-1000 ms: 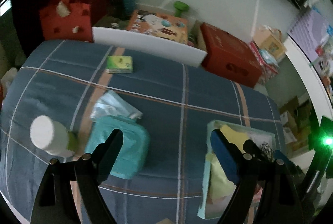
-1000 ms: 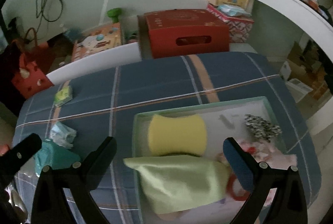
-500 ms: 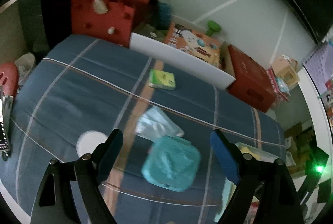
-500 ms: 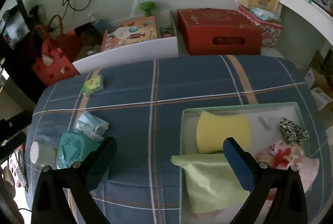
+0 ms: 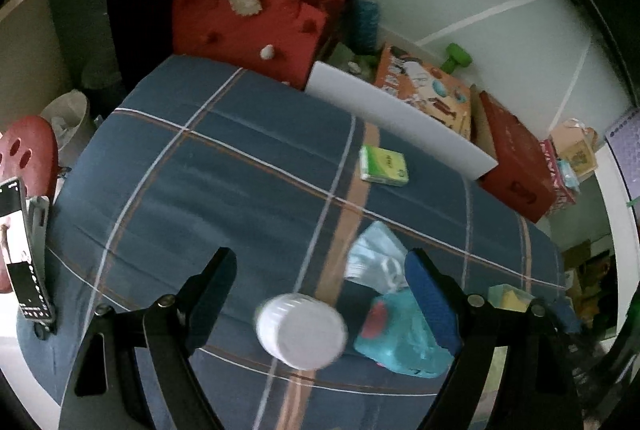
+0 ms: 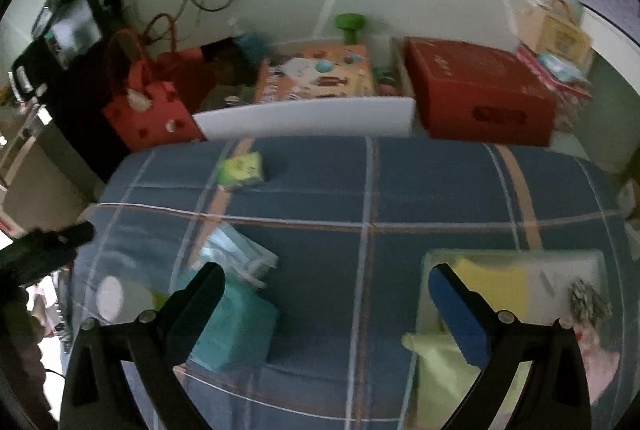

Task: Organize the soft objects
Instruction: 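Withdraw both open tools from the tray toward the blue face mask, then grasp the blue face mask with the right tool while the left tool grasps the green tissue packet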

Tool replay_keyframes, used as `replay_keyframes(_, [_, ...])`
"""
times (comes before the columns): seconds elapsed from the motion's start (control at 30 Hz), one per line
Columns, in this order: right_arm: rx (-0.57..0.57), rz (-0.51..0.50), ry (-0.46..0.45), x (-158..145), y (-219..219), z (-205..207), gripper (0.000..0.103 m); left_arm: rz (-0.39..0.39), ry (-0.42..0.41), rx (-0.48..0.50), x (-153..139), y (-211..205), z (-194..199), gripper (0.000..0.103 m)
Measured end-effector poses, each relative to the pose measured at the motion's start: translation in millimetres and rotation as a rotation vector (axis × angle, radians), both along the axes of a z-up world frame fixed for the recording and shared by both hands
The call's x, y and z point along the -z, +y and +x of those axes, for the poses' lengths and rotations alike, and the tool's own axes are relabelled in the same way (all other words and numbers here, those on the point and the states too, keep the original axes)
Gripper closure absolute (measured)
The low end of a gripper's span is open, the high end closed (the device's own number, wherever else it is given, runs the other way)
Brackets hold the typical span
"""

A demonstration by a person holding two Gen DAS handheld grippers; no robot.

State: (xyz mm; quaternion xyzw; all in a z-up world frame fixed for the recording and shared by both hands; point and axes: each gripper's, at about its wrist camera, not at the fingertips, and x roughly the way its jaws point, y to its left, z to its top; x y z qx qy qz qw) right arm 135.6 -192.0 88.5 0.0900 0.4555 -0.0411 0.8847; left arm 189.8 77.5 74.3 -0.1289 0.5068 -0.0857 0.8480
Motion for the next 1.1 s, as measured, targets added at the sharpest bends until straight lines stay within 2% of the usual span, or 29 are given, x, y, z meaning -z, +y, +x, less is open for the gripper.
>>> replay_keyframes(0.23, [-0.136,-0.089,0.069,-13.2,29.7,35.9,0.0,0.011,0.048,-0.016,9.9,27.7,19.2,0.017])
replay_keyframes(0.47, [-0.207,-0.056,0.169,-2.1,45.0,65.3,0.0,0.011,0.114,-0.007,23.4,44.6,34.7,0.017])
replay_keyframes(0.77, [-0.308,-0.092,0.34,43.5,74.6,102.1,0.0,0.017,0.161,0.001,37.2,54.1,51.9,0.017])
replay_keyframes(1.1, [-0.43,-0.042,0.524,102.9,103.4,141.2,0.002,0.019,0.215,0.027,65.4,54.2,68.0,0.017])
